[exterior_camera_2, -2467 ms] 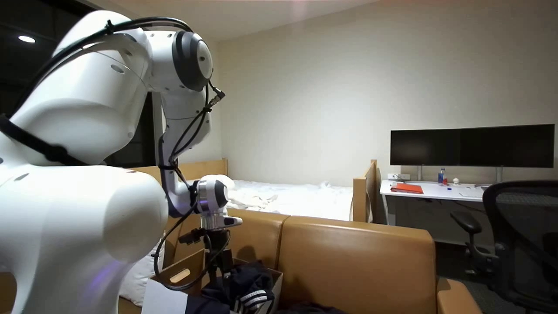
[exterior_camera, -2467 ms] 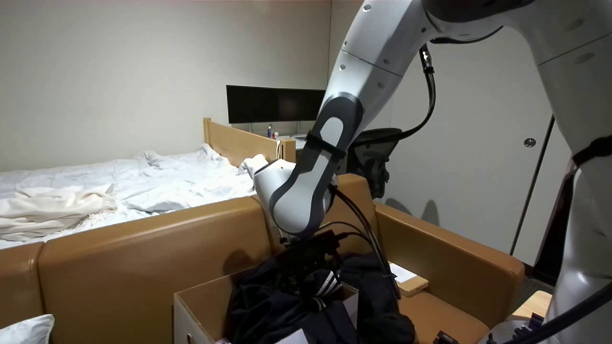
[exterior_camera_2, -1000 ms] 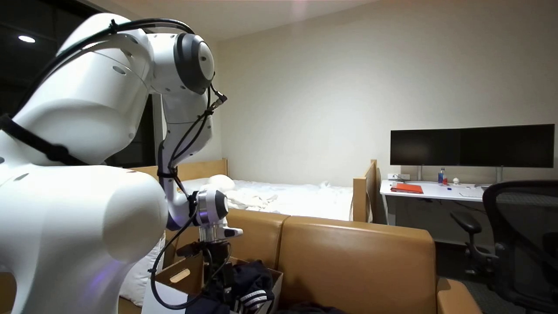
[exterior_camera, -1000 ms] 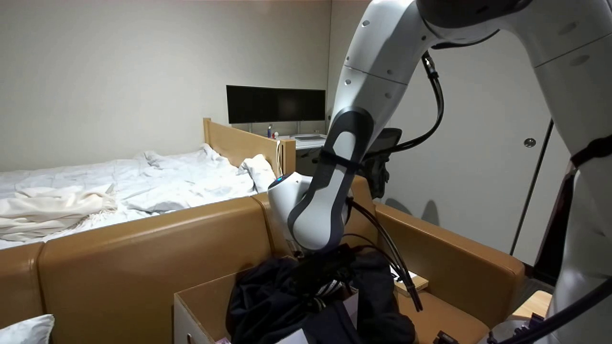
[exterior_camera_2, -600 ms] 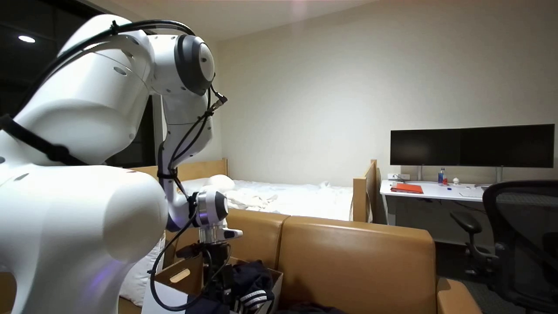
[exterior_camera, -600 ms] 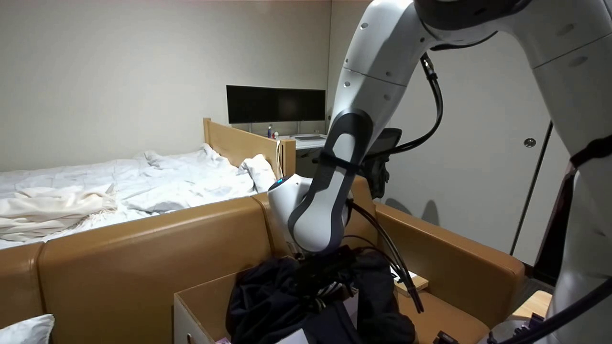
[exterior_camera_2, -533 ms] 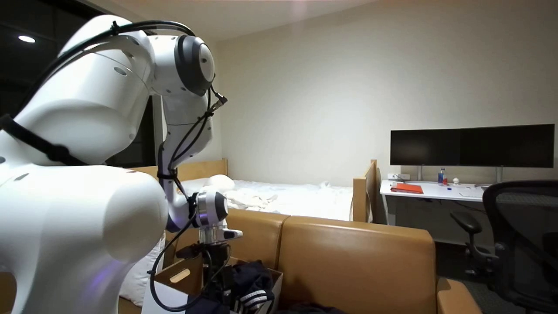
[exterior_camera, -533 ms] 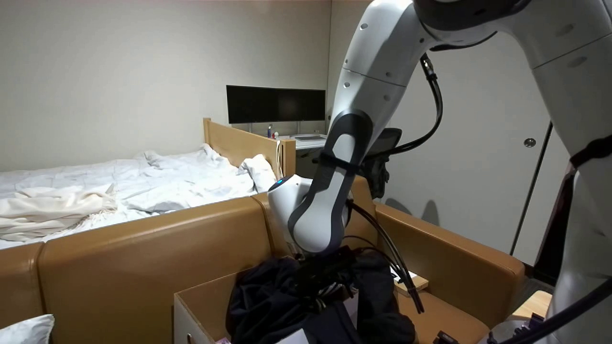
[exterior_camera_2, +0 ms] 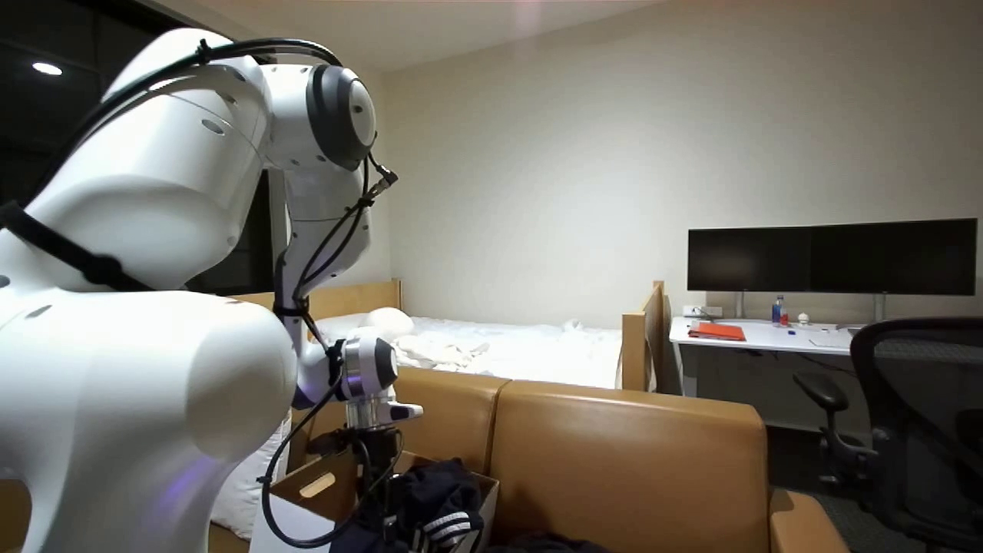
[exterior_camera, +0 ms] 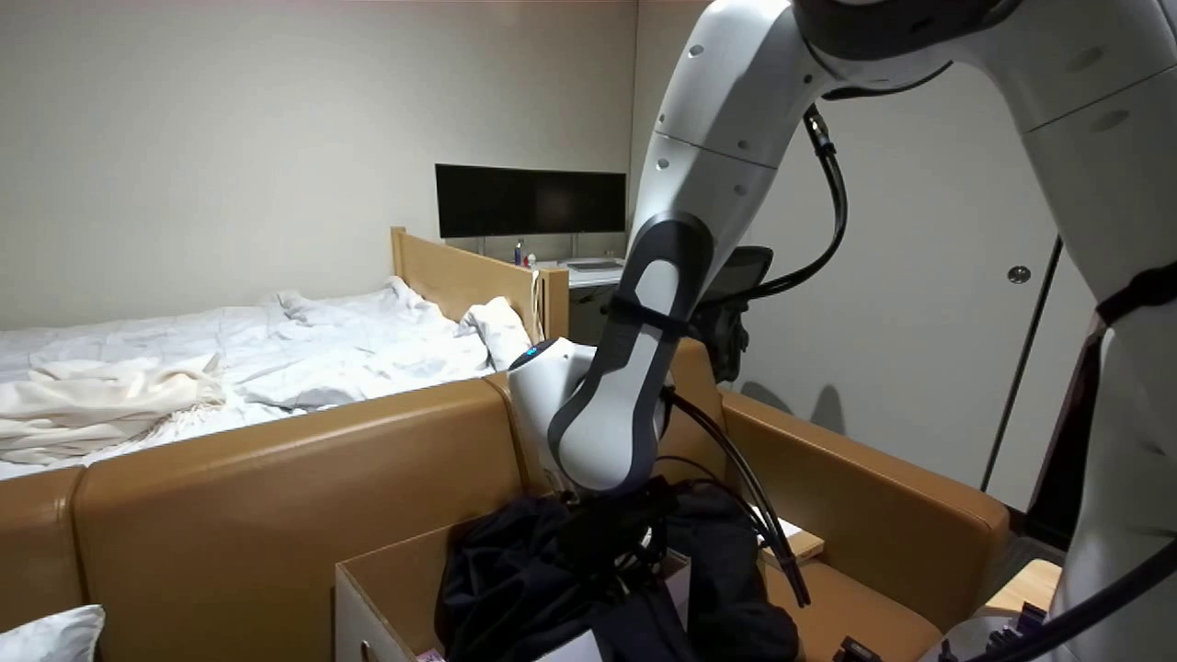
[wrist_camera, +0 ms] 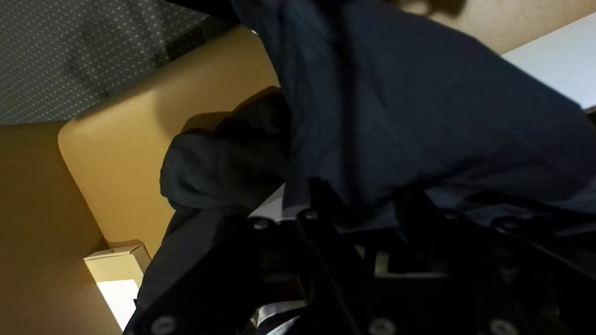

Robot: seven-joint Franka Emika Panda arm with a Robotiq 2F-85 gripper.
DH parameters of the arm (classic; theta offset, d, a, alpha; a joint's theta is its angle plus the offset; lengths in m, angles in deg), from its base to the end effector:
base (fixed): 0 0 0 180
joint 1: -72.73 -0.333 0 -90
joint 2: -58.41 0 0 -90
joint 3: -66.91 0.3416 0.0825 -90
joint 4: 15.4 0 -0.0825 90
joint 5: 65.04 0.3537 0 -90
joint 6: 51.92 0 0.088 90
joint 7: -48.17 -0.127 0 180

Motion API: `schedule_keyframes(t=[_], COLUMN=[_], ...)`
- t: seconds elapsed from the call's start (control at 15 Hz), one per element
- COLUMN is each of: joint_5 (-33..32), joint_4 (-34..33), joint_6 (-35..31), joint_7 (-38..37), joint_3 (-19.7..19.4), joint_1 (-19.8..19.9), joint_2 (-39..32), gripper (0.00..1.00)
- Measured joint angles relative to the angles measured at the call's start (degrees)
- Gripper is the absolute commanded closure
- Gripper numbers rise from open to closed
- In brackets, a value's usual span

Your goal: Pick up the black cloth from the sofa and put it in the box

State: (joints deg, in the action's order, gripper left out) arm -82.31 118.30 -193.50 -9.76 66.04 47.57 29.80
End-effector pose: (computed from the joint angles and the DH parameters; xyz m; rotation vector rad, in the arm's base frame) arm 0.4206 0.1859 0.1317 2.7483 -0.4375 -0.2424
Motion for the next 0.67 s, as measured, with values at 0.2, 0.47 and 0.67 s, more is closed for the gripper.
schedule_keyframes(t=[0.2, 0.47, 0.67], joint_5=[0.00, 0.00, 0.00], joint_4=[-0.22, -1.03, -1.76], joint_6=[-0.35, -0.35, 0.01], joint_7=[-0.01, -0.01, -0.01], joint_3=[0.10, -0.02, -0.10], joint_1=[-0.08, -0.08, -0.01], joint_2=[-0.08, -0.39, -0.66], gripper=[0.99, 1.00, 1.00])
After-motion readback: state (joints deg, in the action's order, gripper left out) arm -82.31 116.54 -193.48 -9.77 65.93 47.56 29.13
